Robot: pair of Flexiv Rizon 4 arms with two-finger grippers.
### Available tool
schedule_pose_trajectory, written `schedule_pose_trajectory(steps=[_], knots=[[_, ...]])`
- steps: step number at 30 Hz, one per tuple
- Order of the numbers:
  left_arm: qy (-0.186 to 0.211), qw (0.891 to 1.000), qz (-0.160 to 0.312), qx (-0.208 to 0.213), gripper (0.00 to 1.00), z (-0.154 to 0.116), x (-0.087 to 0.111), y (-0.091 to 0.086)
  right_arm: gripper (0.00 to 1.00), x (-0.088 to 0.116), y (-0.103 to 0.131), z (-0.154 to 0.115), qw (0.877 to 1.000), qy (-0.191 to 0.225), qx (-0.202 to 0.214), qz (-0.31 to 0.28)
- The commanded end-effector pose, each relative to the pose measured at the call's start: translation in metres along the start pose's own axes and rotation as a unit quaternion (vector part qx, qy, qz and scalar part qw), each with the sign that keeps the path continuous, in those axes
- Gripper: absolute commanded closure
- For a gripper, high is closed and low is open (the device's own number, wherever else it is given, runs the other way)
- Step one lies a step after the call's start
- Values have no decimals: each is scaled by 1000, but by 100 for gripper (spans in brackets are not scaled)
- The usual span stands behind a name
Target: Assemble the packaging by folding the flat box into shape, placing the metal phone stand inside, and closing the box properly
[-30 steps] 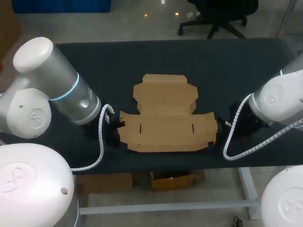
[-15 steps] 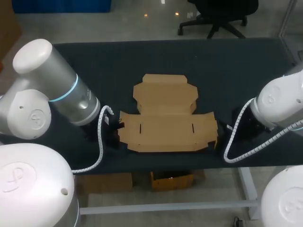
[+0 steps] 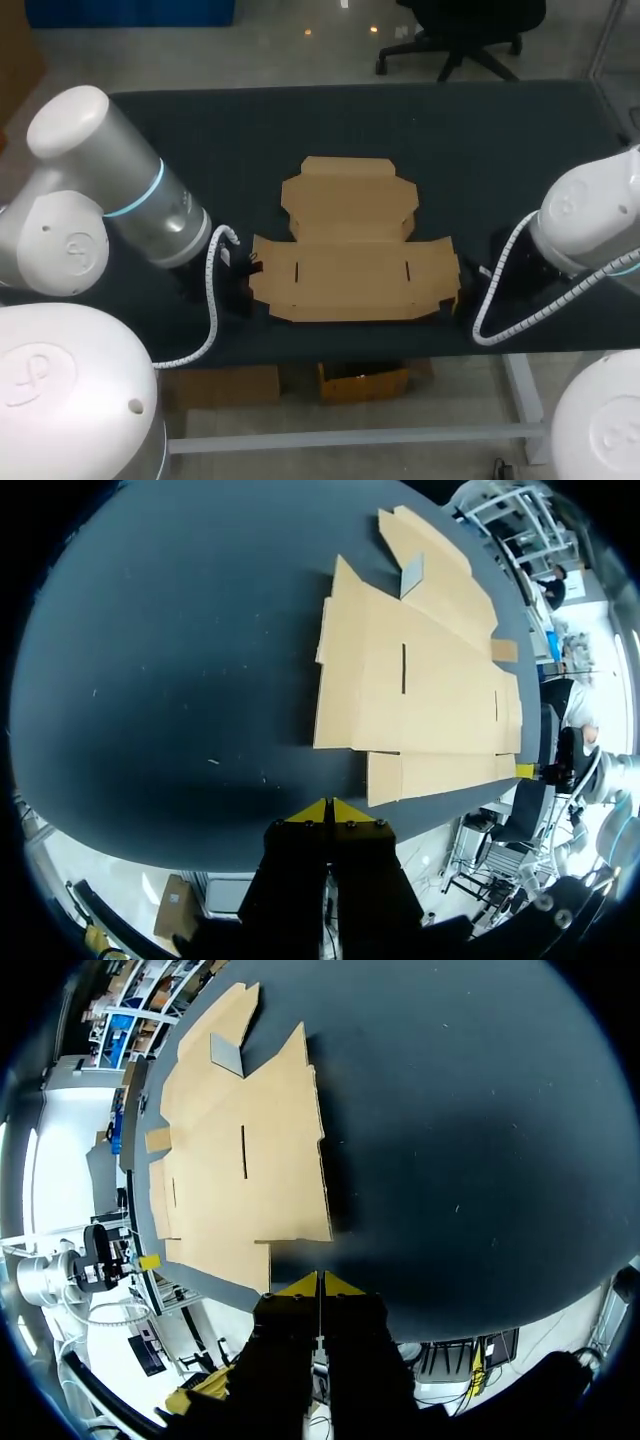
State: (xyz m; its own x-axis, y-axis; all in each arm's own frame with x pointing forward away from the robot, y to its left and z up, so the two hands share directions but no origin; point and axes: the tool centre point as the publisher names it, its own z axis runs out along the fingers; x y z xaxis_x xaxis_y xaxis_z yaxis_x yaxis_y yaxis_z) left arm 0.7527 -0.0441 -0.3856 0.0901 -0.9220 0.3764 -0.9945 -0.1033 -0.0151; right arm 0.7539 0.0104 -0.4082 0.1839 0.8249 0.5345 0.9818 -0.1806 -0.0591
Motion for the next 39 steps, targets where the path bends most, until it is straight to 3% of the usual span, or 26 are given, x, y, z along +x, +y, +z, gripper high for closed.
schedule_pose_trajectory(steps=[1,39], knots=[[2,1000,-2,-1,100,4,-3,-1,100,-1,2,4,1000,4,-1,-2],[36,999,-15,-21,100,31,-5,-10,100,5,10,12,1000,22,-22,-6]])
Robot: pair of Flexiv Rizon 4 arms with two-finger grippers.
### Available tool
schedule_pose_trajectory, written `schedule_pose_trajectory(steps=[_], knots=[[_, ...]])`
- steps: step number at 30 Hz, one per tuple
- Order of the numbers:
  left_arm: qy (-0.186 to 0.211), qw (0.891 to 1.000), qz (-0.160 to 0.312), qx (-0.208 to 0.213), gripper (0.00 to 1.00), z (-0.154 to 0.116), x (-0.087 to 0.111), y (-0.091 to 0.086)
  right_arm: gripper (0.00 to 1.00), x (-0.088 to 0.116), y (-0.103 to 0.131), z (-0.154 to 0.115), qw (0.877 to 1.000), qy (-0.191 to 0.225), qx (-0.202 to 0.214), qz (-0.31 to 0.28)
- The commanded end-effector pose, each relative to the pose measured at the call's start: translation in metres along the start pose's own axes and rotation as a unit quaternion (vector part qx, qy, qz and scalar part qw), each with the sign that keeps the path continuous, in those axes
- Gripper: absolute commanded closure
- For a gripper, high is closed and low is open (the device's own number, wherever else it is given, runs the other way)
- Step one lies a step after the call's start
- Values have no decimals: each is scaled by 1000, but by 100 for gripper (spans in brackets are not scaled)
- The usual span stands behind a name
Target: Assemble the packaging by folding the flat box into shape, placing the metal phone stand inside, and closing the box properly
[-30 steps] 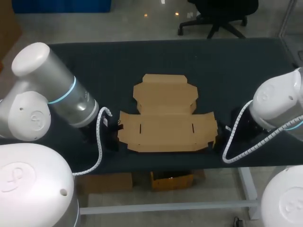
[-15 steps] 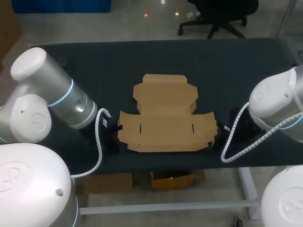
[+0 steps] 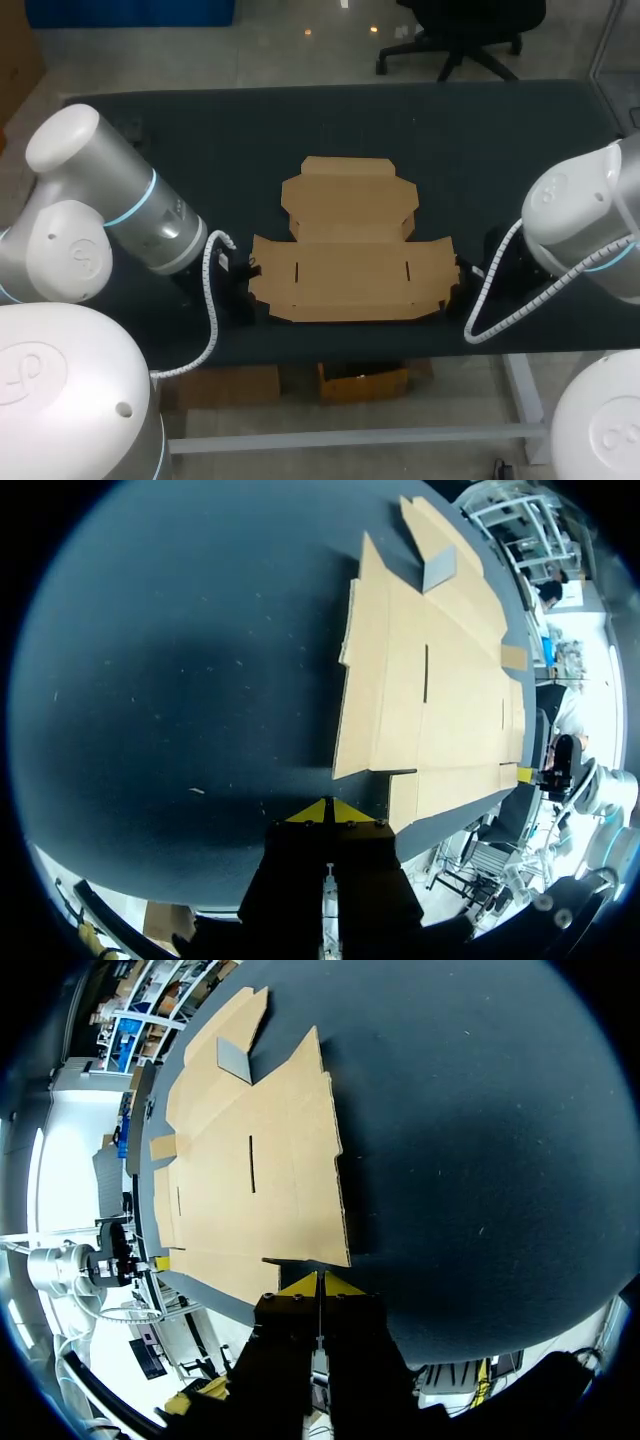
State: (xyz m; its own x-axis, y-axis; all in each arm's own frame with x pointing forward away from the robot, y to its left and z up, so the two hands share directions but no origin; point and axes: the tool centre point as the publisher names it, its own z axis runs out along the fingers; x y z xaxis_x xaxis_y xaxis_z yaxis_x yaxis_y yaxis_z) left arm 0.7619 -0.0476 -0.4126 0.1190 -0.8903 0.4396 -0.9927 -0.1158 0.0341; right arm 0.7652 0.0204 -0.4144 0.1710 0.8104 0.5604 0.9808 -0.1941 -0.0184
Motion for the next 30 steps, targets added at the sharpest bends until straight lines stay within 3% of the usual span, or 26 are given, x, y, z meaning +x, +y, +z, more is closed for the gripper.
schedule_pose_trajectory(steps=[1,30], knots=[[1,1000,1,-2,100,4,1,-1,100,-2,1,0,1000,7,-1,-1],[3,1000,13,-5,100,5,9,2,100,-1,3,10,1000,20,2,1]])
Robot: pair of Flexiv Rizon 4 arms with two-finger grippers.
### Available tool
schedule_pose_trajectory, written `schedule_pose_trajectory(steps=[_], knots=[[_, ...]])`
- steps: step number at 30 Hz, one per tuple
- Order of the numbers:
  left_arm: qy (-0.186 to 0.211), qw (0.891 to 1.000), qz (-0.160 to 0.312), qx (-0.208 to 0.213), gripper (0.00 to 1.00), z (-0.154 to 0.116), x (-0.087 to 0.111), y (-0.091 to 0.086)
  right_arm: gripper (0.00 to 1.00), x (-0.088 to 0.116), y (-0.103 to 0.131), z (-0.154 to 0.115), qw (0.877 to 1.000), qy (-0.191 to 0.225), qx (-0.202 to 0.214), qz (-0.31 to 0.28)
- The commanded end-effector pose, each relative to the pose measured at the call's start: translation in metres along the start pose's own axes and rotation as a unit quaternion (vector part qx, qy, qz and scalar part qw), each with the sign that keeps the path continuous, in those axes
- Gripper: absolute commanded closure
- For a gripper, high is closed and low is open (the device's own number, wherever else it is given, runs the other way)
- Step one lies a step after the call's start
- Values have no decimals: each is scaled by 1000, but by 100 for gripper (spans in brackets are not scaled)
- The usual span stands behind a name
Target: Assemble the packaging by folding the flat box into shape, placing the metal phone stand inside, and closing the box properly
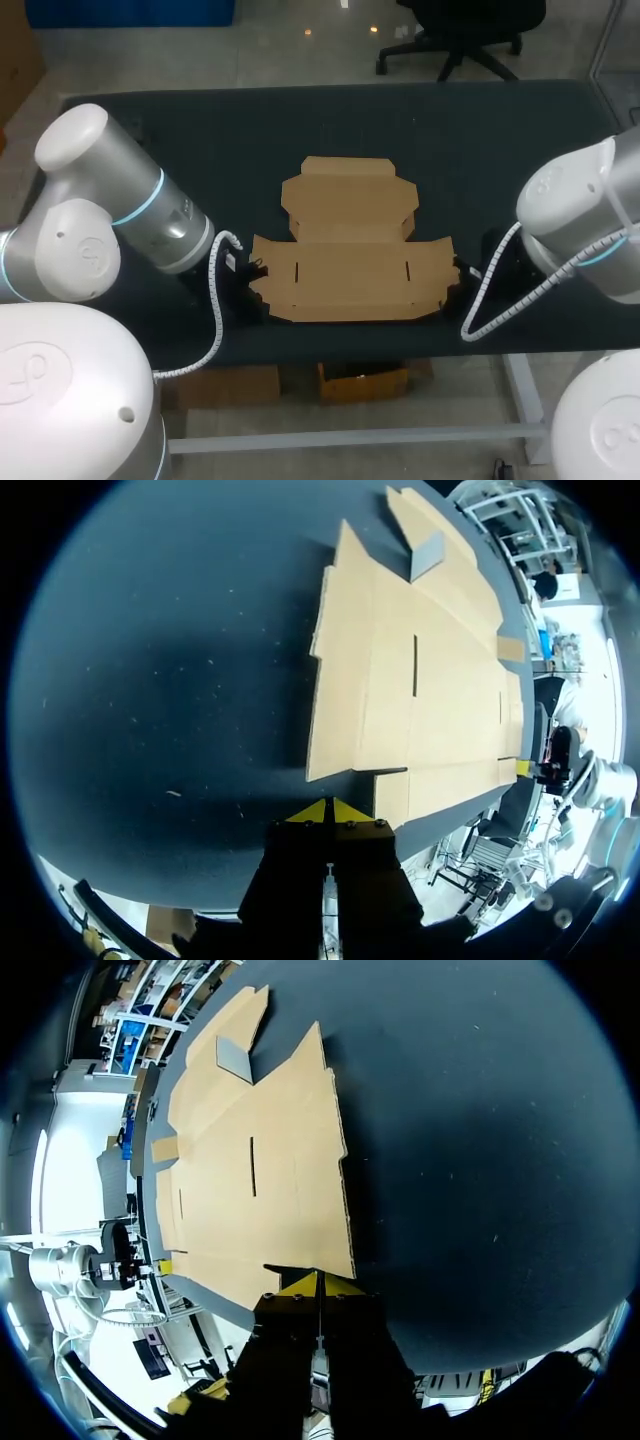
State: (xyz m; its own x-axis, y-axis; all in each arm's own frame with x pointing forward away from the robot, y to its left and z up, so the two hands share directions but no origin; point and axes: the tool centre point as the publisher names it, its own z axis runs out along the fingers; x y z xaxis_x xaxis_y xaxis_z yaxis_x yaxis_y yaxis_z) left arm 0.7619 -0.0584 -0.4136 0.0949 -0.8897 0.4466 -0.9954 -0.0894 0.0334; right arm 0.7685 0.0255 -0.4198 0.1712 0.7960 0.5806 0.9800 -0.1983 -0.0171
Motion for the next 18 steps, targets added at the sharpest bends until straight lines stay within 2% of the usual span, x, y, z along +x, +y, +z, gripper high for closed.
schedule_pose_trajectory(steps=[1,18], knots=[[0,1000,1,1,100,0,0,1,100,-2,1,3,1000,8,3,0],[0,1000,5,-3,100,1,4,2,100,1,4,6,1000,13,6,-3]])
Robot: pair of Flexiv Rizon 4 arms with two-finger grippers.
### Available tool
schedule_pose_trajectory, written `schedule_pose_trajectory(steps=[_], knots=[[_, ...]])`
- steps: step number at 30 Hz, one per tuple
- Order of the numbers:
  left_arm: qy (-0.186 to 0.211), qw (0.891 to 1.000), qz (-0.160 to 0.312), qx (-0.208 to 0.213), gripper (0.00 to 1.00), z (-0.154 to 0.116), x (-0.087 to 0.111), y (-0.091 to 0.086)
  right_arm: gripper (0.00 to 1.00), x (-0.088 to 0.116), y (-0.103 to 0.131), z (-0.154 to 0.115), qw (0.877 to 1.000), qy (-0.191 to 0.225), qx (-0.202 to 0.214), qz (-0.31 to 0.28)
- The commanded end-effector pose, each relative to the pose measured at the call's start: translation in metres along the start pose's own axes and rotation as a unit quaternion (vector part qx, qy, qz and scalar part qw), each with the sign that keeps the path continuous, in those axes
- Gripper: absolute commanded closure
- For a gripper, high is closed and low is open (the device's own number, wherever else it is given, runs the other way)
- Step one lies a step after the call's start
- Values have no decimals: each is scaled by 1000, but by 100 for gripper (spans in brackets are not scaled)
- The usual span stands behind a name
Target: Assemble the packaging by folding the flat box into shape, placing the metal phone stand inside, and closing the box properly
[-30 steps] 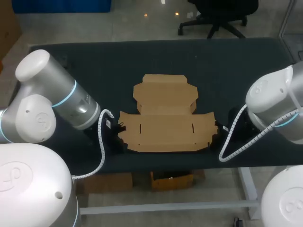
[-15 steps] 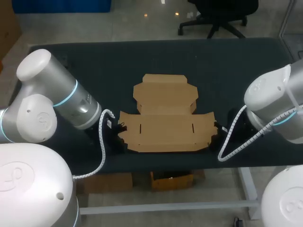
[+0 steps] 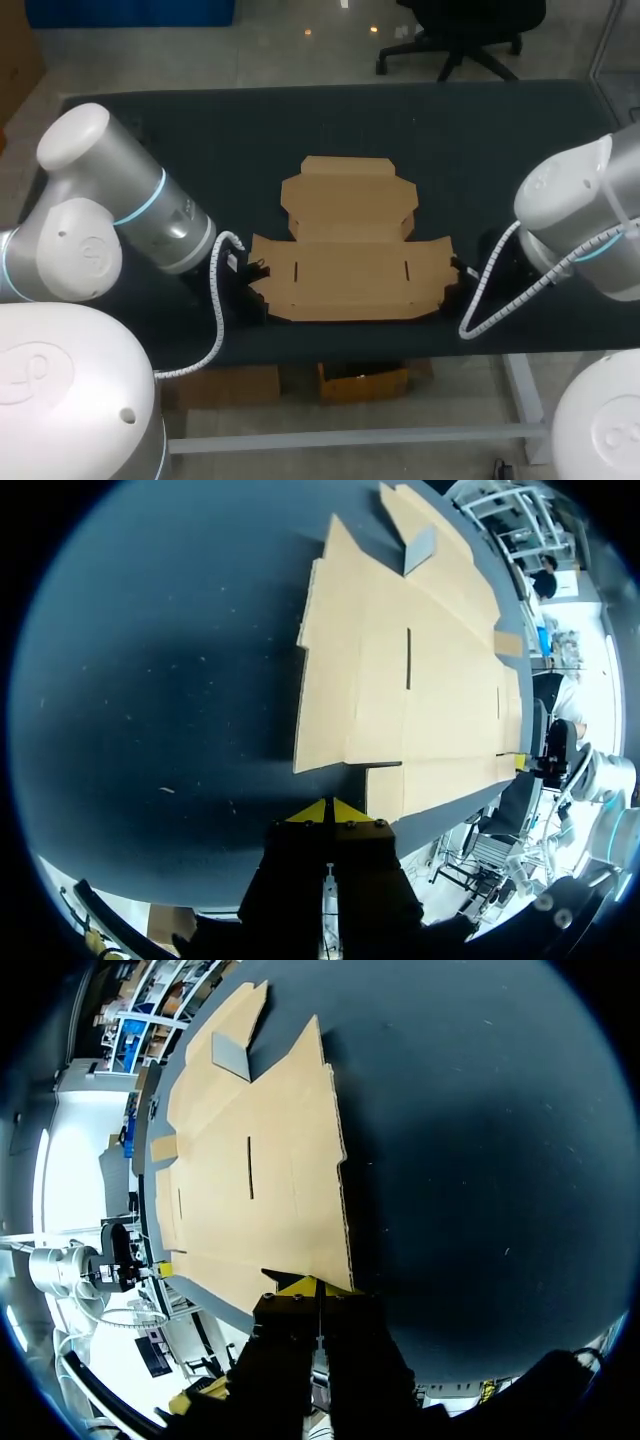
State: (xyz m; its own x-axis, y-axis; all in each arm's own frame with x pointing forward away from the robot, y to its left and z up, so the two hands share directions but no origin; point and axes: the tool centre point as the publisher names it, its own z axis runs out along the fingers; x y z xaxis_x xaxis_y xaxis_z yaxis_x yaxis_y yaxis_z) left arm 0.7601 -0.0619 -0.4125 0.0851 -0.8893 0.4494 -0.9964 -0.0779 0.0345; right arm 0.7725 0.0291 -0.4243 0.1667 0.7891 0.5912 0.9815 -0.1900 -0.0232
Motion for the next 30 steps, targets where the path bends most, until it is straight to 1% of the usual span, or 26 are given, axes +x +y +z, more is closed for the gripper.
schedule_pose_trajectory(steps=[1,7,21,30], knots=[[-1,1000,1,0,100,1,1,0,100,1,1,0,1000,7,1,-2],[0,1000,2,0,100,1,2,0,100,6,1,0,1000,9,0,-6],[0,1000,2,0,100,1,2,-1,100,10,-3,-1,1000,13,-1,-10],[0,1000,2,-1,100,2,1,-1,100,8,-3,3,1000,18,5,-5]])
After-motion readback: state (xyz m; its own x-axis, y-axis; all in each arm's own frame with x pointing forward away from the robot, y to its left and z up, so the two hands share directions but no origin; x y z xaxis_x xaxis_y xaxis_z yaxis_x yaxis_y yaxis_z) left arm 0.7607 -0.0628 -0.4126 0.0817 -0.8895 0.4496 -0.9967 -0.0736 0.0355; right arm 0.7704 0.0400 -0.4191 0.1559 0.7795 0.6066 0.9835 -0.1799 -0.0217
